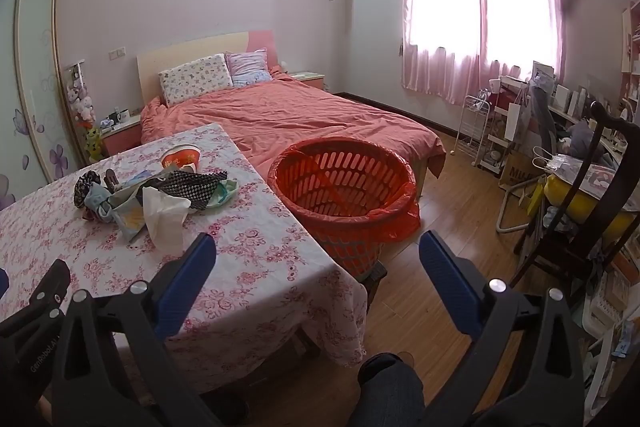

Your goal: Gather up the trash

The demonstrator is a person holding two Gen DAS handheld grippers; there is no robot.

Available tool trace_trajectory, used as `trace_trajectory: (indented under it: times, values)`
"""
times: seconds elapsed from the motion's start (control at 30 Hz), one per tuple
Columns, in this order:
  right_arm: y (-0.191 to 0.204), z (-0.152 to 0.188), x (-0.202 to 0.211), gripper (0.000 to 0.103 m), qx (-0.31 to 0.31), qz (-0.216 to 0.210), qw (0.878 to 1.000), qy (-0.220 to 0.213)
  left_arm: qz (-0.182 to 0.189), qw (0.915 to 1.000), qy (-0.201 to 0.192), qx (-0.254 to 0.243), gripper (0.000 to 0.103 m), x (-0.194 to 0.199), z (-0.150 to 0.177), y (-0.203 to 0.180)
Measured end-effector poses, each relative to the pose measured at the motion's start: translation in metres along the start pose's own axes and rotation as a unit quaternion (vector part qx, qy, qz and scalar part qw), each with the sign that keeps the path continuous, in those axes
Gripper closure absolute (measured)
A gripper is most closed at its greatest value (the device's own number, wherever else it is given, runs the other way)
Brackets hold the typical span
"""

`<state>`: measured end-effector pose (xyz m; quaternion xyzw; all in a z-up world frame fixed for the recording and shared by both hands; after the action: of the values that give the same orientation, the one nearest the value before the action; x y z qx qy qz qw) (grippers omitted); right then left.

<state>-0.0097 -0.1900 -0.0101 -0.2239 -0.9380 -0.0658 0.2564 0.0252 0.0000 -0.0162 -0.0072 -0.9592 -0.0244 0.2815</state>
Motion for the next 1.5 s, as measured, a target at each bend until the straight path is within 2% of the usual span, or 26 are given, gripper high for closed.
trace_trajectory:
  times: [1.5]
  values:
    - [0.0019,-0.0012,0.0,0.004,0.003,0.002,1.0,0.0,0.001,1.0,0.001,0.002,0.002,0.0001,0.0,-0.0001]
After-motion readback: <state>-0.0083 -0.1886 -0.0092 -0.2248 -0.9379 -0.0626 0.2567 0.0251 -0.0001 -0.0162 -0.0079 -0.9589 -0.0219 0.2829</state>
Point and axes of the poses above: each gripper's, at about its wrist camera, not at the fingertips, and x roughly against the way its jaws point, y to its left, z to its underside, the point moved 3 cm from there along -x, roughly the way its jaws point
